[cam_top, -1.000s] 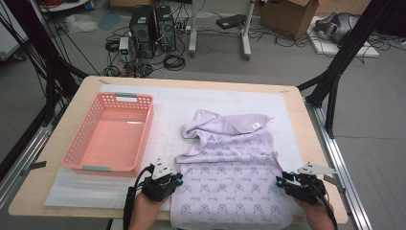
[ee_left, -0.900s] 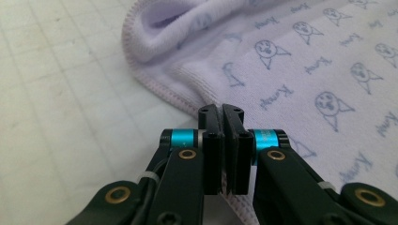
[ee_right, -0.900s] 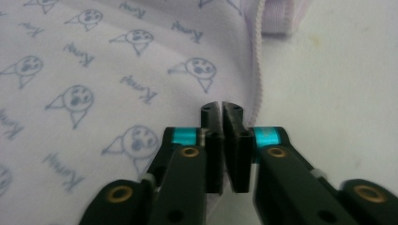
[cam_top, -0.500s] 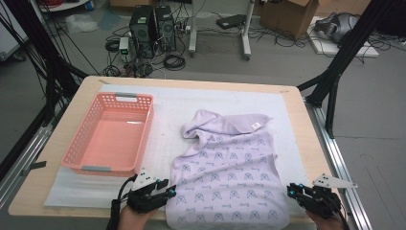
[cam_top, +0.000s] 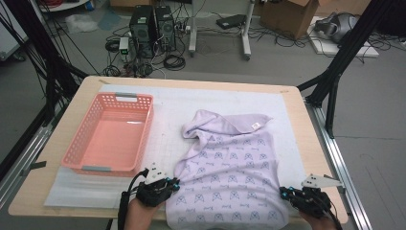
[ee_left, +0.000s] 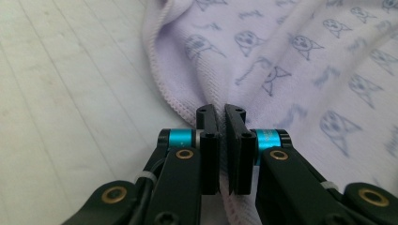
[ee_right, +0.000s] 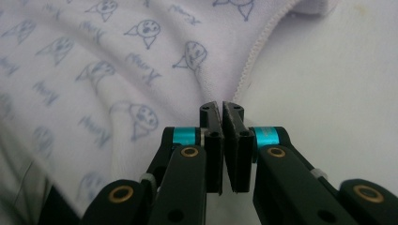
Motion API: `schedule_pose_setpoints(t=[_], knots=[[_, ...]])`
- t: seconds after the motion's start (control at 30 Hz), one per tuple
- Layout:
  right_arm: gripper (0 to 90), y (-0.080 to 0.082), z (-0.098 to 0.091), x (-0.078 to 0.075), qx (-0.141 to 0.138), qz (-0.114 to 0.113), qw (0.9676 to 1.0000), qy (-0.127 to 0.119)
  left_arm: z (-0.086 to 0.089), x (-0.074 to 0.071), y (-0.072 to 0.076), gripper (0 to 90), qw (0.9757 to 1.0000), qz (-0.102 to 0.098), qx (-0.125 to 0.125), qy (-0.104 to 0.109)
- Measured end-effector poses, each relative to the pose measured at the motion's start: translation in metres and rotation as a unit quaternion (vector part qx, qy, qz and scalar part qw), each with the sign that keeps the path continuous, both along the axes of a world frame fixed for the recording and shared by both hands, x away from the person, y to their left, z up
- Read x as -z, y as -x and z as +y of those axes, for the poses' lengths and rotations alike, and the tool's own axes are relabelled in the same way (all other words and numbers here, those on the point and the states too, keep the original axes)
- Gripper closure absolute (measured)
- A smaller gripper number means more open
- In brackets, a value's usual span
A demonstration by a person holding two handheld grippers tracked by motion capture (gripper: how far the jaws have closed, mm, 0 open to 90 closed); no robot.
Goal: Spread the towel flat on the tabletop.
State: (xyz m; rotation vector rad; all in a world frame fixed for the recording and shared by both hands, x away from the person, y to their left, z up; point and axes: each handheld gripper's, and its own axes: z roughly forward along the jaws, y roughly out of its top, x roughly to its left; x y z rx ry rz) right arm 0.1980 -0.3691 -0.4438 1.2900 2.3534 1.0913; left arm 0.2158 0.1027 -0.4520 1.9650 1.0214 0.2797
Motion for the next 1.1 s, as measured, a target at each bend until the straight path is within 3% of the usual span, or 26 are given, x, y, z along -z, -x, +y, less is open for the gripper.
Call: schedule_pose_setpoints(t=[0.27,0.33,0.37,0.4,0.5,0.6,0.7,0.77,0.8,0.83,0.87,0.9,1.0,1.1], knots=[[87.1,0.036,-0.012,-0.003,-0.004,0.016,0.9998,-0.009,0.002,-0.003,0.028,83.5,0.9994,0.005,0.031,0.017],[86.4,0.04,-0.013,-0.005,-0.004,0.014,0.9998,-0.012,0.003,-0.005,0.028,73.8,0.9992,-0.002,0.024,0.032],[84.4,0.041,-0.012,-0.008,-0.005,0.013,0.9998,-0.016,0.004,-0.006,0.026,64.8,0.9991,-0.008,0.018,0.039],[76.9,0.04,-0.012,-0.009,-0.003,0.006,0.9998,-0.021,0.005,-0.007,0.024,57.2,0.9988,-0.015,0.012,0.045],[62.2,0.033,-0.011,-0.015,0.022,-0.021,0.9988,-0.039,0.008,-0.009,0.009,50.2,0.9982,-0.018,-0.011,0.056],[57.7,0.018,-0.007,-0.015,0.041,-0.035,0.9981,-0.031,0.003,-0.008,-0.004,48.2,0.9983,-0.01,-0.016,0.055],[57.7,0.001,0.002,-0.009,0.047,-0.028,0.9983,-0.021,-0.009,-0.001,-0.018,48.0,0.9993,0.013,-0.008,0.035],[58.5,-0.009,0.011,-0.004,0.041,-0.017,0.999,0.005,-0.013,0.001,-0.019,51.7,0.9997,0.009,-0.017,0.017],[60.0,-0.013,0.014,-0.001,0.039,-0.009,0.9991,0.016,-0.014,0.0,-0.019,57.8,0.9998,0.006,-0.02,0.004],[66.8,-0.013,0.016,0.0,0.042,-0.014,0.9987,0.024,-0.014,0.0,-0.018,65.6,0.9998,0.002,-0.02,-0.003],[79.3,-0.013,0.016,-0.001,0.041,-0.015,0.9987,0.025,-0.012,0.0,-0.018,80.3,0.9999,0.006,-0.012,-0.003],[84.8,-0.013,0.014,0.0,0.031,-0.004,0.9995,0.01,-0.01,0.0,-0.017,86.5,0.9998,0.013,-0.011,0.006],[87.1,-0.009,0.01,-0.001,0.017,0.003,0.9998,0.001,-0.004,-0.003,-0.013,87.9,0.9998,0.015,-0.013,0.008],[87.4,0.002,0.002,-0.007,0.002,0.007,0.9999,-0.007,0.007,-0.01,-0.007,88.0,0.9994,0.004,-0.025,0.022]])
